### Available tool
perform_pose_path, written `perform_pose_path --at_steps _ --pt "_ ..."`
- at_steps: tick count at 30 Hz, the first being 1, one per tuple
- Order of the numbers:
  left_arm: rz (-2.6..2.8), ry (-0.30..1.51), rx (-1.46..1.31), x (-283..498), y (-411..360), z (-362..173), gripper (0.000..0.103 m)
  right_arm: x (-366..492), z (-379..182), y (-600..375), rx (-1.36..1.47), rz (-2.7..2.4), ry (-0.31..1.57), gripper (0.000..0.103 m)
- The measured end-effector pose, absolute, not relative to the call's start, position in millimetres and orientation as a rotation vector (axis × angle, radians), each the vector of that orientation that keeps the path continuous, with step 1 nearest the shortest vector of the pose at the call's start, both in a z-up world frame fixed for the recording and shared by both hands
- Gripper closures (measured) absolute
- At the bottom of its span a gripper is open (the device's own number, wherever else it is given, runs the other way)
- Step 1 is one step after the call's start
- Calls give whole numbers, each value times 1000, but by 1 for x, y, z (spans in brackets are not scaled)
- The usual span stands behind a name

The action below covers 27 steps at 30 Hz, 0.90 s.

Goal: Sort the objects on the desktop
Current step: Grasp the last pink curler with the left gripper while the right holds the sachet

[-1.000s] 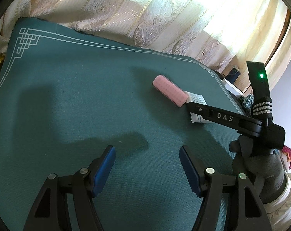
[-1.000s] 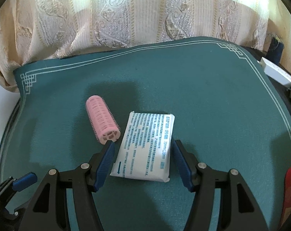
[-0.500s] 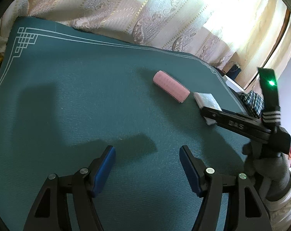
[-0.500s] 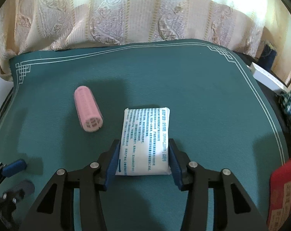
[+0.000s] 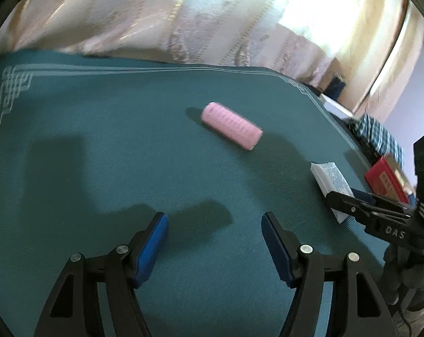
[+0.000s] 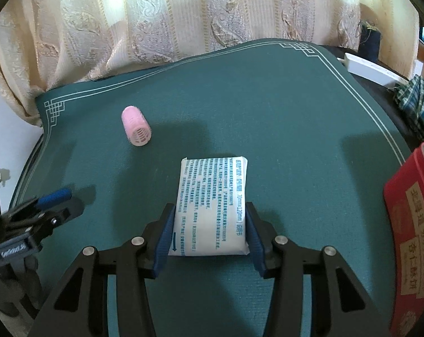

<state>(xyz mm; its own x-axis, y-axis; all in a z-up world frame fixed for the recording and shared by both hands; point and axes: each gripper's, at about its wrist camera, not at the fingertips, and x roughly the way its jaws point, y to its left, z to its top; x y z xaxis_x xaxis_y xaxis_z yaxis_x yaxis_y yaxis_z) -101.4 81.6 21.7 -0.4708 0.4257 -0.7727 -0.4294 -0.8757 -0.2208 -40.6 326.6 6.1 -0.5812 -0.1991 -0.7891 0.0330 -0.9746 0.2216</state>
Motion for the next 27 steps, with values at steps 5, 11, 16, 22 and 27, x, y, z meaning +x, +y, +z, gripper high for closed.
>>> perform_pose_path --at_steps 5,11,16,22,27 --pt "2321 63 -1219 -117 104 27 33 -38 5 325 1338 -2684 -247 51" --pt "2278 156 -1147 -143 130 33 33 -41 3 330 1315 -2671 -283 51" --pt "2273 122 -1138 -165 132 37 33 -40 2 333 1301 -2664 -297 51" --pt "2242 -34 -1195 -174 139 35 33 -39 2 336 1290 -2657 -316 50" --pt "2306 -68 -1254 -190 153 29 33 -39 2 337 1285 -2654 -330 50"
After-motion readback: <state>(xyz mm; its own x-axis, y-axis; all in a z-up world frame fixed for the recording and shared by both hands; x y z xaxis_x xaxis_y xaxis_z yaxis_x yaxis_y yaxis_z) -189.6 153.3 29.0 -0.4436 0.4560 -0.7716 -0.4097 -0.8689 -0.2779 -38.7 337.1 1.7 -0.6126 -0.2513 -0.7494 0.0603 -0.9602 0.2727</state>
